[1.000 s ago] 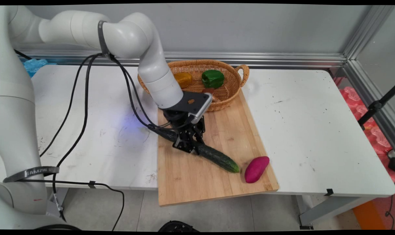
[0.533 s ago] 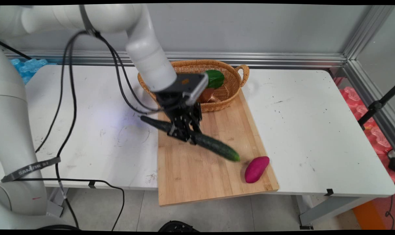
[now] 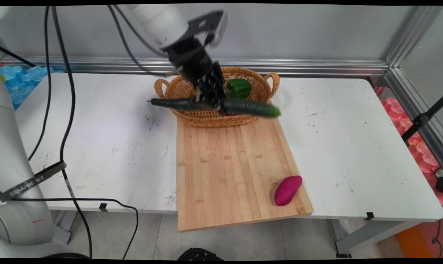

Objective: Place the picked object in the vegetable basket

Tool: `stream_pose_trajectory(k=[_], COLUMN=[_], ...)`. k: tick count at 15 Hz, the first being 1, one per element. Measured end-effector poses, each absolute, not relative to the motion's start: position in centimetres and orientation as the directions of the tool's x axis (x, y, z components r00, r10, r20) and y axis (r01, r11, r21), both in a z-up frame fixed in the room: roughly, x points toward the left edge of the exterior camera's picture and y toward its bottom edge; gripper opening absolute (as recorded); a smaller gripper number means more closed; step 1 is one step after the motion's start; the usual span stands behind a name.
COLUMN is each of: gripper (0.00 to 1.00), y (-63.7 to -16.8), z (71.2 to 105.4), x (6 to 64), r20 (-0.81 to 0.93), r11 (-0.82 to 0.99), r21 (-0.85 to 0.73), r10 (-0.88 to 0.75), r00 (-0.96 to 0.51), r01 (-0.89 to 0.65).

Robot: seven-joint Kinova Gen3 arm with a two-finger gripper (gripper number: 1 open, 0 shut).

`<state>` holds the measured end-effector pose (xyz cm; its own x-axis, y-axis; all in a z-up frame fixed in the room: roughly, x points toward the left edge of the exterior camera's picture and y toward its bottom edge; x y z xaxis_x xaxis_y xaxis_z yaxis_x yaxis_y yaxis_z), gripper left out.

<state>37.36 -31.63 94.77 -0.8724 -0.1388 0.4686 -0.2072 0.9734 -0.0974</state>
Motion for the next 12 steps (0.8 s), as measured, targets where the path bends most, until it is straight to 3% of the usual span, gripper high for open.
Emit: stream_pose_trajectory(k=[6,12], gripper=[0.0,0.0], y=[-36.8,-41.3], z=[96.2,93.4], x=[38.3,37.9], r20=[0.53,0.562], r11=[0.897,0.852], r21=[-0.128,-0.114], r10=[-0.299,-0.369], r00=[-0.793,-0.74], r01=[-0.423,-0.511])
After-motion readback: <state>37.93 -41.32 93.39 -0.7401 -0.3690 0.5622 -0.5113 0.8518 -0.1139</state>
